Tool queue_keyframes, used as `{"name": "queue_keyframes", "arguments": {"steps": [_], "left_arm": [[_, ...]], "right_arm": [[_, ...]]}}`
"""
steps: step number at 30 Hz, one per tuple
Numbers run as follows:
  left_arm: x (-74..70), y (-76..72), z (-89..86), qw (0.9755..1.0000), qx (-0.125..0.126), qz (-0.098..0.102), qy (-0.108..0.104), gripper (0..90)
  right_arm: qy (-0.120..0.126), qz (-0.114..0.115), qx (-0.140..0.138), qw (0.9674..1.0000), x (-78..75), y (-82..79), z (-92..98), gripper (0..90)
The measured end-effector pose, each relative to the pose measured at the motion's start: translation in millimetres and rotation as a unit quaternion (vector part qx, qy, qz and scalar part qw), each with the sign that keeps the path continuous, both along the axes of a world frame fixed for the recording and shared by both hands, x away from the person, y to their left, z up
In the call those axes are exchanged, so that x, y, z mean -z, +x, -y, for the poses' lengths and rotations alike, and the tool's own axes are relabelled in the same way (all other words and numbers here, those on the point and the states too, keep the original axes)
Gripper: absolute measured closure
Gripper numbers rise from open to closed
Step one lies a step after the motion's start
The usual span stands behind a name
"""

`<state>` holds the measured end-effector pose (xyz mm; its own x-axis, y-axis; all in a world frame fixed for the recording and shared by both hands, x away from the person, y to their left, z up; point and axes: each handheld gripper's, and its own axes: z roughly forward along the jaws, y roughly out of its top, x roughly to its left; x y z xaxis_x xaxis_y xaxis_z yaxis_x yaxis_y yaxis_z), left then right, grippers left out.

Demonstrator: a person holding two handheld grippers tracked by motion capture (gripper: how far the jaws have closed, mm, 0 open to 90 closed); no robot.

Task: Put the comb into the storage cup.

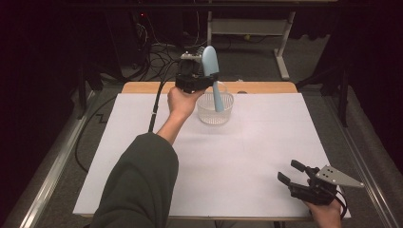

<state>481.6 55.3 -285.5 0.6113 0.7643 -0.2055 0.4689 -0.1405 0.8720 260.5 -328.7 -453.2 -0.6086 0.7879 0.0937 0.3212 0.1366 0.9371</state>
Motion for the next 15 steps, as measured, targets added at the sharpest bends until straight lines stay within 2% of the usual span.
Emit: {"name": "queue_keyframes", "arguments": {"steps": [4,8,13,15], "left_arm": [[-0.7,6.3,4.4,1.0000,-0.009,-0.002,-0.004,51.5],[-1.1,10.6,10.7,0.9999,-0.012,0.005,0.008,51.5],[1.9,15.3,13.7,0.9998,-0.019,0.003,0.006,51.3],[4.2,17.0,14.8,0.9997,-0.023,0.002,0.012,51.3]], "right_arm": [[-0.001,0.000,-0.001,1.0000,0.0,0.1,-0.3,28.1],[0.000,0.001,0.000,1.0000,-0.4,-0.9,-0.3,28.1],[-0.001,0.001,-0.001,1.0000,-0.3,-0.5,-0.2,28.0],[-0.001,0.002,-0.002,1.0000,-0.5,-0.8,-0.3,28.1]]}}
